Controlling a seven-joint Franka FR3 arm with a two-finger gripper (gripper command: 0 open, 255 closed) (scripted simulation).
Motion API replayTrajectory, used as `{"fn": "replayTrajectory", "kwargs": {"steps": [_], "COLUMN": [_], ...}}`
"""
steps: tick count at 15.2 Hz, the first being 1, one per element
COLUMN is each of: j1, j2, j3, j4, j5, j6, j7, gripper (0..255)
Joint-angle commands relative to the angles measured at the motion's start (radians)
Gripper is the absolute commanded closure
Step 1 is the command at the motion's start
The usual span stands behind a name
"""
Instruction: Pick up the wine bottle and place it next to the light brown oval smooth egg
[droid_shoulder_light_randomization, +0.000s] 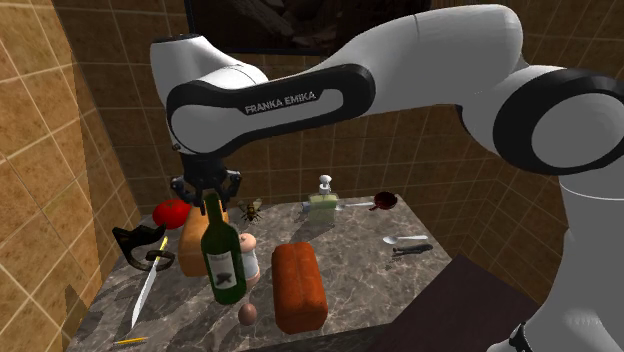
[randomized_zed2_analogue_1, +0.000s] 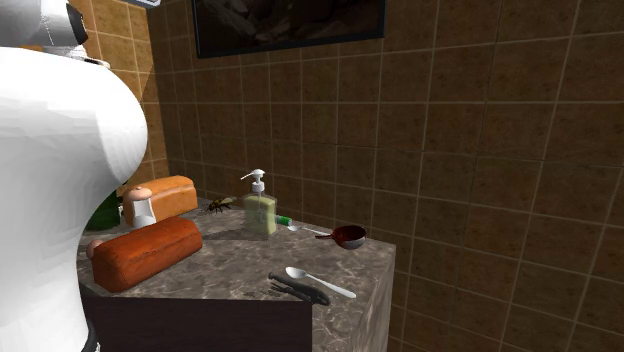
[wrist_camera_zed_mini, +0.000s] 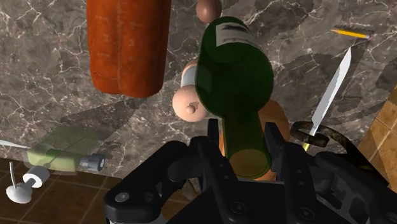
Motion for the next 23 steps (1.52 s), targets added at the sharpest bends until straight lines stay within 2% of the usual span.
{"fn": "replayTrajectory", "kwargs": {"steps": [1, 13, 20, 21, 23], "j1": [-0.002, -0.005, -0.005, -0.005, -0.005], "j2": [0.004, 0.042, 0.042, 0.042, 0.042], "j3": [-0.001, -0.009, -0.009, -0.009, -0.009], "j4": [-0.020, -0.120, -0.120, -0.120, -0.120], "j5": [-0.002, -0.016, -0.016, -0.016, -0.016], "j6": [0.025, 0.161, 0.161, 0.161, 0.161], "j7": [0.001, 0.020, 0.020, 0.020, 0.020], "gripper": [255, 255, 255, 0, 0]}}
